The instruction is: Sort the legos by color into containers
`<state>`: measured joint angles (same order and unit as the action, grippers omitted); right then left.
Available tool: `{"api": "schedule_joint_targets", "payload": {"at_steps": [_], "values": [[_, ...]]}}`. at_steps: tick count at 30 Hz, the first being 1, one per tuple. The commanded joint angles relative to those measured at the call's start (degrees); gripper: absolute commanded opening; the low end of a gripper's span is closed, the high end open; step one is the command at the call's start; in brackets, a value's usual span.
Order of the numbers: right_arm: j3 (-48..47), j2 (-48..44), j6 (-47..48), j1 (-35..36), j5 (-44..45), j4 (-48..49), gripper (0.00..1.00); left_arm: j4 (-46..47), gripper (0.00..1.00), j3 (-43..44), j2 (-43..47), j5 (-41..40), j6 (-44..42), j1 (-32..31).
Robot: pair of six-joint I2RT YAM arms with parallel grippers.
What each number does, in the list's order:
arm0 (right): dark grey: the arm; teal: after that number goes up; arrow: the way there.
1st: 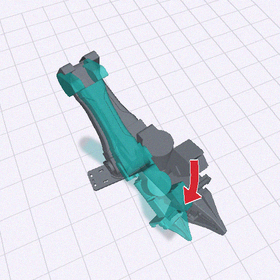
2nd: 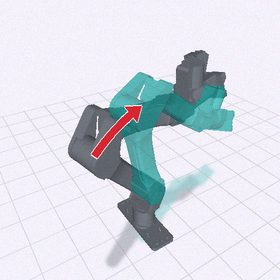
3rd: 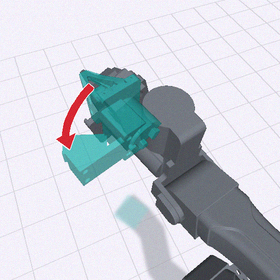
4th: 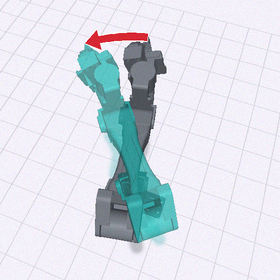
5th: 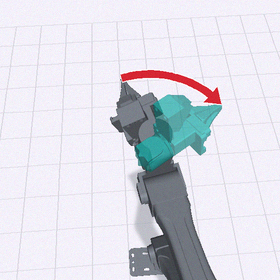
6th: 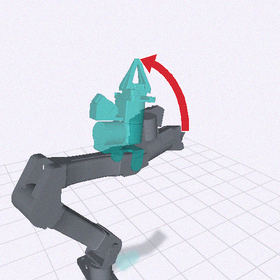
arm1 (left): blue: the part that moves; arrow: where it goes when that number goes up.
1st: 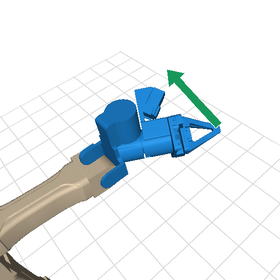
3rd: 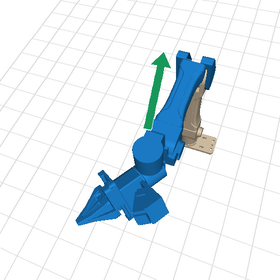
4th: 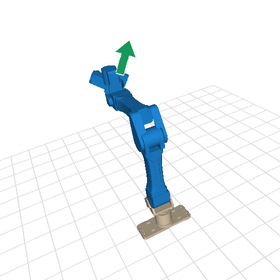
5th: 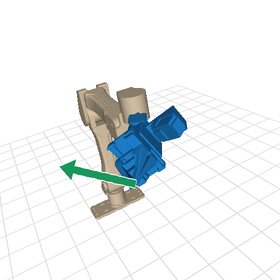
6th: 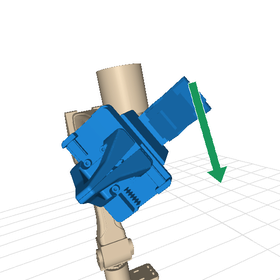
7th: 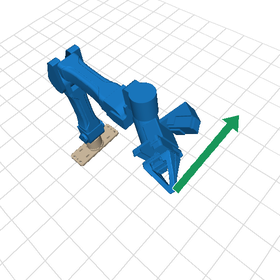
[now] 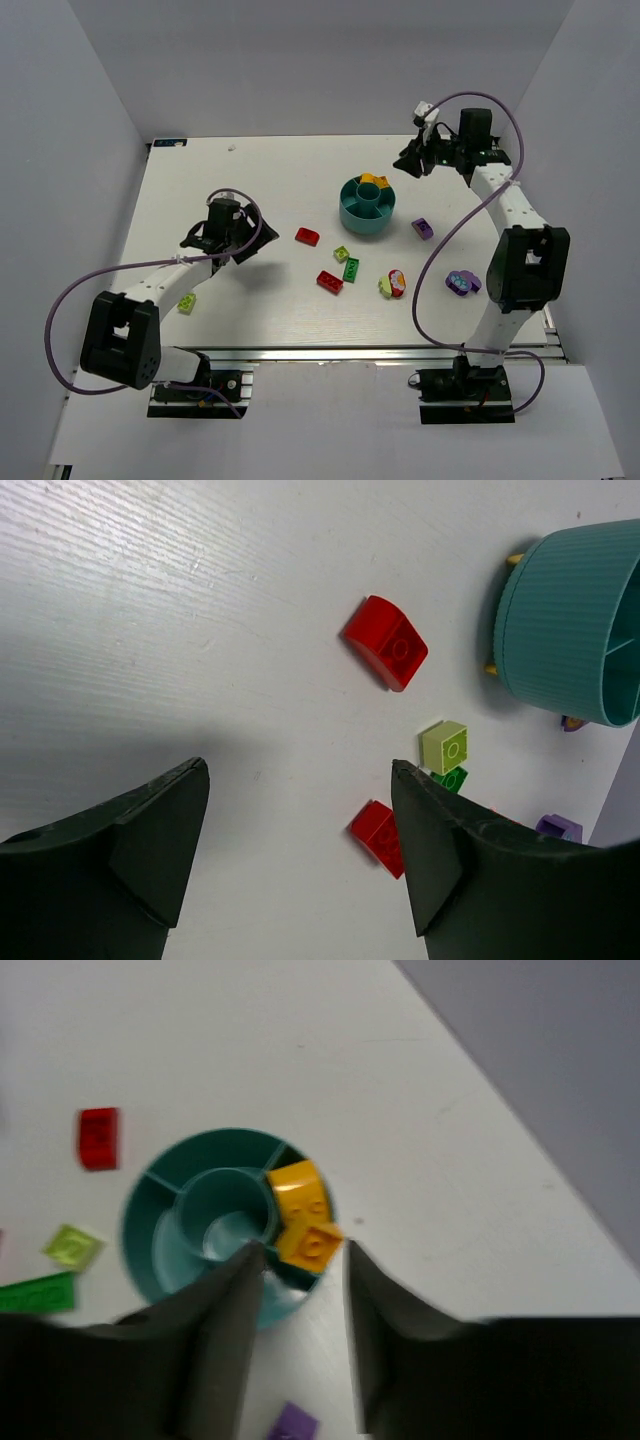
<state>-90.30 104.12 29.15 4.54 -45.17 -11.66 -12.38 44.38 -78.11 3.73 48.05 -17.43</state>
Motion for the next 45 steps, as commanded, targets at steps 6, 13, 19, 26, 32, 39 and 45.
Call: {"api": "schedule_joint_targets", "payload": {"at_steps": [6, 13, 19, 26, 32, 39, 45], "values": [[14.31, -12.25, 14.37, 6.62, 2.07, -19.55, 0.03, -3.52, 0.16, 1.50, 6.73, -5.13, -2.61, 3.71], [30.16, -23.08, 4.96, 11.37, 12.73, -13.84, 0.83, -8.70, 0.08, 0.44, 11.48, -4.87, -4.02, 9.69], [33.09, -22.99, -0.39, 15.84, 22.83, -7.26, 0.89, -17.66, 0.67, 1.41, 11.93, -8.11, -5.60, 15.05], [27.76, -20.19, -2.45, 18.06, 27.55, -5.07, 0.88, -23.12, 0.88, 4.48, 7.54, -11.01, -8.50, 21.64], [23.85, -20.70, 2.93, 14.19, 8.17, -10.15, 0.10, -27.60, 0.89, 8.52, 1.12, -14.88, -7.10, 23.58], [26.85, -22.12, 1.62, 14.19, 7.64, -3.55, 0.52, -25.33, 0.87, 11.51, -4.59, -13.22, -2.70, 24.02], [28.16, -22.37, 0.30, 14.01, 7.46, -1.61, 0.54, -23.74, 0.81, 16.17, -12.41, -12.34, -2.26, 24.02]]}}
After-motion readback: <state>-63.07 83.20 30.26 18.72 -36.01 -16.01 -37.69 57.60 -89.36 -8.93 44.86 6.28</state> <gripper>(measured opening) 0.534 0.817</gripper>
